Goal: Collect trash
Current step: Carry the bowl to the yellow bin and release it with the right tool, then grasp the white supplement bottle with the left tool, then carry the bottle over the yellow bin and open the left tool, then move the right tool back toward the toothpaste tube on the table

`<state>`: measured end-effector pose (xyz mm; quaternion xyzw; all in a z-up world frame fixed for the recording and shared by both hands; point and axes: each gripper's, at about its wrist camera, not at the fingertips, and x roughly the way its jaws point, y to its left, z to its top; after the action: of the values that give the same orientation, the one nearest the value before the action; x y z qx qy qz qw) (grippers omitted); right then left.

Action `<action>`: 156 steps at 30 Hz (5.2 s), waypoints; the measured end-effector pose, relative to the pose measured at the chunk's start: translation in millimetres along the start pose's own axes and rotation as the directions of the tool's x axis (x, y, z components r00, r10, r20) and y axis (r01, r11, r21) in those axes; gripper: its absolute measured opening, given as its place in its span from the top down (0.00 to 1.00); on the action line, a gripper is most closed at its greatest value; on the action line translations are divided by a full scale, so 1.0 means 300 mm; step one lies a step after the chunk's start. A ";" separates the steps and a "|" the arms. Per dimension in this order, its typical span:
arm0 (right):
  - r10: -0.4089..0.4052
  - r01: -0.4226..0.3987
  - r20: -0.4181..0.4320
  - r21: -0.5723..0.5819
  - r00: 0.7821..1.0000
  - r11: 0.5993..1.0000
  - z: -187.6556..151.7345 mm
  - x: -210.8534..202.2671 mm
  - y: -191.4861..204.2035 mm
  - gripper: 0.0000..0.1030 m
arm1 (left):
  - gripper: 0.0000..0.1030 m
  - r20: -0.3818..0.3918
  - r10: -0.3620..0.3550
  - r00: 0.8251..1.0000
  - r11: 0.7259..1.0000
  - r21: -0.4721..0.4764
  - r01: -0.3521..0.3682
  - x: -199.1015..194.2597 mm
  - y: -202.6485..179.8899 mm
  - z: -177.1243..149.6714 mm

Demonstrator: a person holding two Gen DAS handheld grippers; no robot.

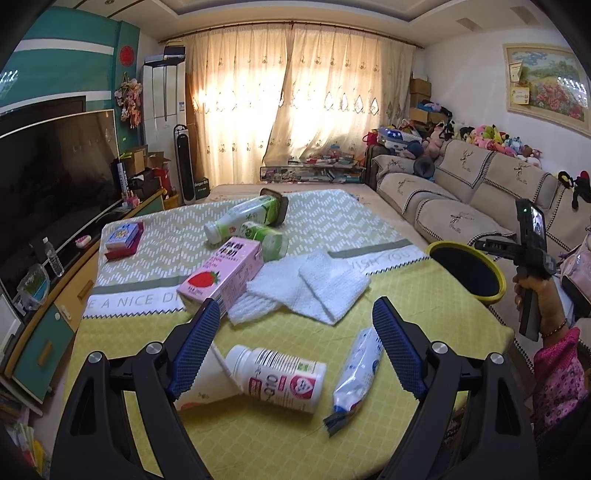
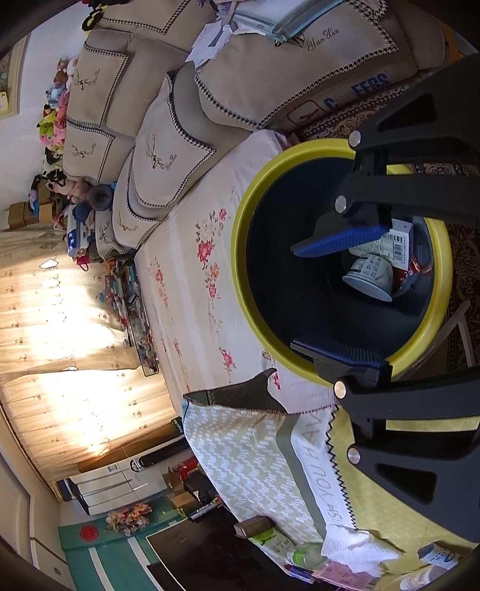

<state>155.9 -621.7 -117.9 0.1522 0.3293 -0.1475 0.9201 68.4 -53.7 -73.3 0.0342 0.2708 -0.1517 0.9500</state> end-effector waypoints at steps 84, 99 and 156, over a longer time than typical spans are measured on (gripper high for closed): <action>0.081 -0.079 0.040 -0.058 0.996 0.995 0.016 -0.100 0.043 0.49 | 0.19 -0.228 -0.253 0.940 0.940 0.170 0.295 0.353 -0.208 0.105; -0.075 0.067 0.123 0.069 0.990 0.995 0.025 -0.206 -0.303 0.49 | 0.19 -0.288 -0.445 0.848 0.785 0.331 0.524 0.518 -0.771 0.350; 0.484 -0.542 -0.250 -0.473 0.839 0.695 -0.385 -0.391 0.639 0.44 | 0.05 0.084 0.033 0.996 0.994 -0.107 -0.024 -0.138 0.107 0.212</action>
<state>75.5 -383.4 -91.6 -0.0121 0.3491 0.2193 0.9110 77.0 -21.4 2.1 -0.0191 0.2368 -0.1247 0.9633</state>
